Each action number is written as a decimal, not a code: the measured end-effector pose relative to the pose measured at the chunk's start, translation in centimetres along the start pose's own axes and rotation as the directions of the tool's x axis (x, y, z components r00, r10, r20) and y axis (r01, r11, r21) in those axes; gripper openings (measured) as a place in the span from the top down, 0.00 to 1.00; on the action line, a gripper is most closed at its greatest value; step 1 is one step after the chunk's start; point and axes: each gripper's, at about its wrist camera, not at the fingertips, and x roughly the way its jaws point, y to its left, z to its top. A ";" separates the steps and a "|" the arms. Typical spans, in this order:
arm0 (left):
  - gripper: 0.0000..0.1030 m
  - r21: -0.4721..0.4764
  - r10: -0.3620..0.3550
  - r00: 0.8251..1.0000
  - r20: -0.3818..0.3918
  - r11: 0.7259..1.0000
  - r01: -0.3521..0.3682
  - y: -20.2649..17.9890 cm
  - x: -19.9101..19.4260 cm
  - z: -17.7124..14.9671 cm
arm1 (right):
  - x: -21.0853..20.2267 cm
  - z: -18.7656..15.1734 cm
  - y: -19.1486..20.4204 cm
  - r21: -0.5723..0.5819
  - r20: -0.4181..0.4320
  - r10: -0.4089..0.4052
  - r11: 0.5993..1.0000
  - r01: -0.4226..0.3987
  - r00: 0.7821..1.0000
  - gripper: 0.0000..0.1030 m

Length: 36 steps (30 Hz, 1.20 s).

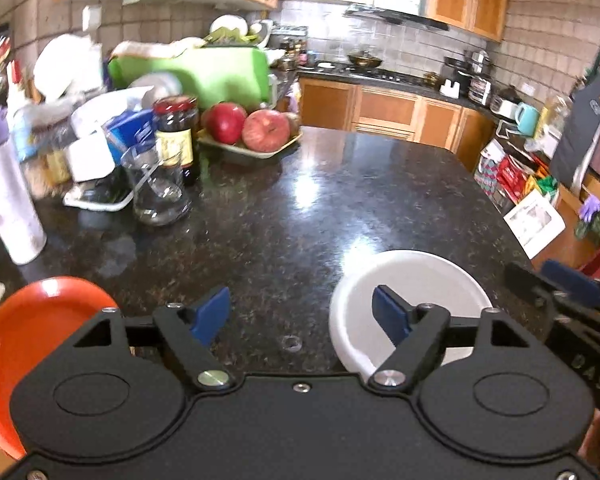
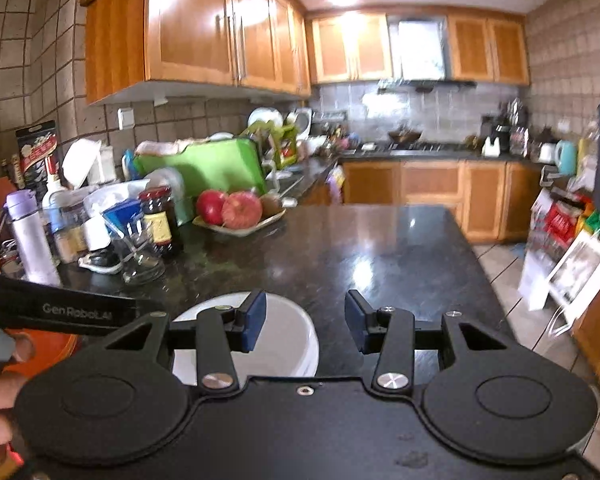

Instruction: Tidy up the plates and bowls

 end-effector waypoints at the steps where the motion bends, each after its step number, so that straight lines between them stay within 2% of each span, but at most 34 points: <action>1: 0.23 0.023 0.009 1.000 0.006 1.000 -0.009 -0.4 0.0 0.0 | 0.2 0.0 -0.1 0.005 -0.012 0.009 1.000 -0.009 1.000 0.55; 5: 0.24 0.052 0.052 0.998 0.022 0.997 -0.053 -1.2 0.4 0.0 | 1.1 -0.1 -0.2 0.012 -0.045 0.041 0.999 -0.040 0.998 0.55; 9: 0.24 0.059 0.038 0.999 0.000 0.998 -0.038 -1.2 1.0 0.2 | 2.1 -0.2 -0.9 0.061 -0.085 0.071 0.996 -0.065 0.994 0.55; 13: 0.25 0.075 0.051 0.999 -0.016 0.996 -0.050 -1.5 1.7 0.0 | 3.7 -0.5 -1.4 0.123 -0.168 0.102 0.989 -0.082 0.980 0.55; 20: 0.24 0.120 0.050 0.998 -0.048 0.992 -0.044 -2.3 2.9 -0.4 | 5.7 -1.0 -1.4 0.132 -0.251 0.078 0.990 -0.046 0.965 0.57; 25: 0.23 0.139 0.006 0.996 -0.092 0.990 0.007 -2.4 4.0 -0.3 | 7.1 -1.3 -1.4 0.138 -0.298 0.070 0.990 -0.030 0.952 0.61; 36: 0.26 0.151 0.041 0.988 -0.152 0.988 -0.017 -3.0 6.0 -0.5 | 8.8 -1.3 -1.9 0.137 -0.359 0.079 0.990 -0.031 0.930 0.65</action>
